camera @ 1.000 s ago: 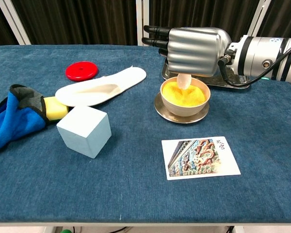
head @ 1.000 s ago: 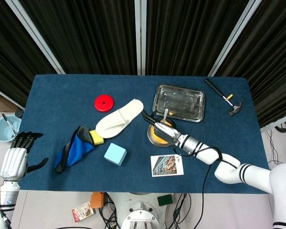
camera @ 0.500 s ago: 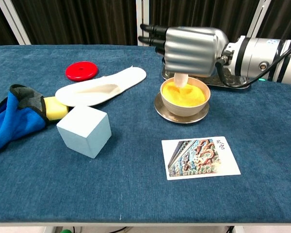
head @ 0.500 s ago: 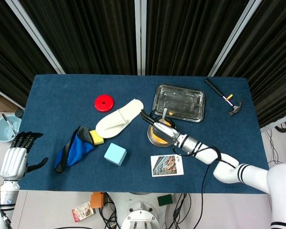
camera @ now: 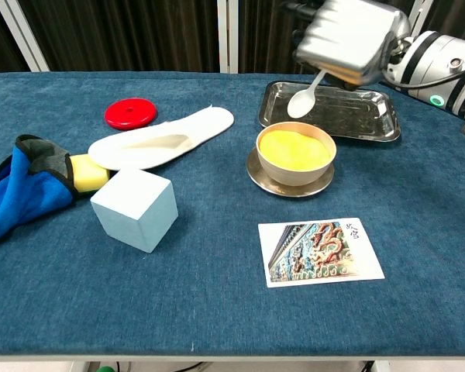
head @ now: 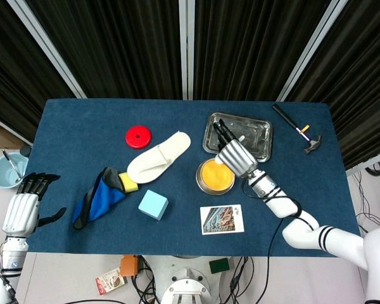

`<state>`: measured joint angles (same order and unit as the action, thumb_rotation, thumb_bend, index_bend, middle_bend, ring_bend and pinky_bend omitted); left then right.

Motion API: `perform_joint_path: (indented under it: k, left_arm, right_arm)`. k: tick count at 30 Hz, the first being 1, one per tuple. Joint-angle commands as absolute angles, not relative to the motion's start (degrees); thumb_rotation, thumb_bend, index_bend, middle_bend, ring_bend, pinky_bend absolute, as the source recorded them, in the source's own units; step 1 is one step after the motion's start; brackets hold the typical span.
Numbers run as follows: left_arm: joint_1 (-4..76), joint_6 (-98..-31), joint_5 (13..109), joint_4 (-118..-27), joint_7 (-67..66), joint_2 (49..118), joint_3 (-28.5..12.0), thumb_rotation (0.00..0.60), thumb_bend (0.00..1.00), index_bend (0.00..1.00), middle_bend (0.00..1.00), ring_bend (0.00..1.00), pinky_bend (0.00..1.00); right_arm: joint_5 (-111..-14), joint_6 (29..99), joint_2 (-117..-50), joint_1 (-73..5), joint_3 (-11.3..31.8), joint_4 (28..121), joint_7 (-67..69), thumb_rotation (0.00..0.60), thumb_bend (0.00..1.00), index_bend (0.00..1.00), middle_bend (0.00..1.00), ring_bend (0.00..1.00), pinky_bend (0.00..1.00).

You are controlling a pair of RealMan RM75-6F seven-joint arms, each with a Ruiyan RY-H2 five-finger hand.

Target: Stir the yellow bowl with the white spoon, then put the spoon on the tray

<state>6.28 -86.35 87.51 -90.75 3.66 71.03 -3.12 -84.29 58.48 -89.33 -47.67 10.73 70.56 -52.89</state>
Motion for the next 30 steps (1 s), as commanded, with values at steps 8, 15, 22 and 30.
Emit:
perform_joint_path:
  k: [8, 15, 22, 30]
  left_arm:
    - [6.6, -85.8, 87.3, -92.2, 2.2, 70.7, -3.1, 0.6, 0.14, 0.23, 0.21, 0.13, 0.11]
    - [6.3, -85.9, 86.9, -93.2, 1.3, 70.2, -2.9, 0.596, 0.15, 0.23, 0.21, 0.13, 0.11]
    - [6.0, -85.9, 86.4, -93.3, 1.2, 70.0, -2.8, 0.596, 0.15, 0.23, 0.21, 0.13, 0.11]
    - [5.8, -85.9, 86.3, -93.0, 1.4, 70.1, -2.7, 0.598, 0.15, 0.23, 0.21, 0.13, 0.11]
  right_arm:
    - [-63.0, 50.7, -91.5, -47.7, 19.3, 68.9, -39.7, 0.6, 0.48, 0.75, 0.3, 0.0, 0.0]
    - [-56.1, 45.3, -97.1, -53.0, 19.3, 58.7, -42.2, 0.6, 0.48, 0.73, 0.29, 0.0, 0.0]
    - [-48.8, 43.3, -103.7, -57.6, 20.2, 49.0, -46.3, 0.6, 0.46, 0.68, 0.27, 0.0, 0.0]
    - [-40.9, 41.7, -108.3, -60.5, 21.0, 42.2, -50.9, 0.6, 0.36, 0.57, 0.24, 0.0, 0.0]
